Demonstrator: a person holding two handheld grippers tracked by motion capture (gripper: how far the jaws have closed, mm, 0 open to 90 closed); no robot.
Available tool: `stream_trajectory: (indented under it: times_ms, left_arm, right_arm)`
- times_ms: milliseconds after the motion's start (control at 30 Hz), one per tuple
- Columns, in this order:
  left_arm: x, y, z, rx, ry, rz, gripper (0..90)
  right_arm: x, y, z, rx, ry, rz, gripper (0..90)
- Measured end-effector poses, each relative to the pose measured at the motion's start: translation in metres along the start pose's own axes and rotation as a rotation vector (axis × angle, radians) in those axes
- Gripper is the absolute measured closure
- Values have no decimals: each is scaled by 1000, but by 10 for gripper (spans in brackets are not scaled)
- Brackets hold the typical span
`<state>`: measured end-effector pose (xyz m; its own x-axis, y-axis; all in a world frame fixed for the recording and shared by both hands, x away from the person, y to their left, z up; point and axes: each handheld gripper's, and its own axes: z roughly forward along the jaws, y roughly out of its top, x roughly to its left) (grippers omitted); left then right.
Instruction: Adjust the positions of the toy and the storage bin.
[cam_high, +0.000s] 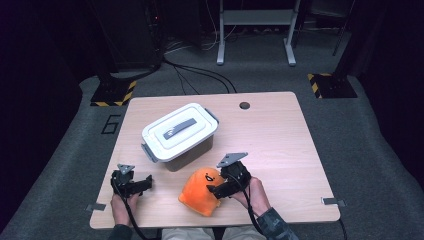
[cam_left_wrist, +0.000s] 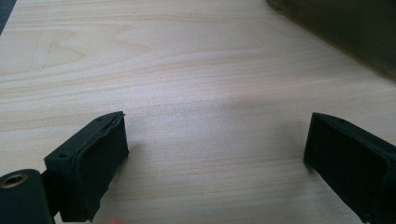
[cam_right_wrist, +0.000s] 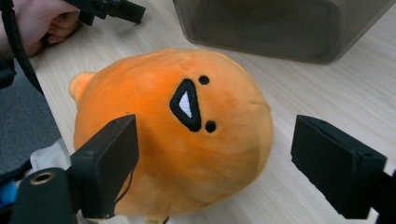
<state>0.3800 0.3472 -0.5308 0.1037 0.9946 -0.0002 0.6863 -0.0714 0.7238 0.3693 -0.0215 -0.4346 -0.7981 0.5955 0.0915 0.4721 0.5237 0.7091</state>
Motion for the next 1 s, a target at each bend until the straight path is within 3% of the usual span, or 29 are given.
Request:
stream_trajectory:
  times_ms: [67, 200, 333, 467, 667, 900, 933, 1000]
  left_arm:
    - [0, 0, 0, 0, 0, 0, 58]
    - [0, 0, 0, 0, 0, 1, 58]
    - [-1, 0, 1, -7, 1, -6, 58]
    - [-1, 0, 1, -7, 1, -5, 59]
    - [0, 0, 1, -7, 1, -4, 60]
    - [-1, 0, 1, -7, 1, -4, 60]
    - [-1, 0, 1, -7, 1, -4, 60]
    - [-1, 0, 1, -7, 1, -4, 60]
  right_arm:
    - [0, 0, 2, 1, 4, 12, 180]
    - [-1, -4, 10, 5, 49, 66, 387]
    - [-4, -6, 10, -2, 49, 77, 642]
    - [-8, -9, 6, -21, 47, 99, 777]
    - [-8, -11, -2, -44, 28, 97, 831]
    - [-22, -18, -28, -66, -59, 116, 839]
    - [-32, -22, -39, -77, -103, 132, 840]
    - [-35, -24, -43, -78, -121, 139, 841]
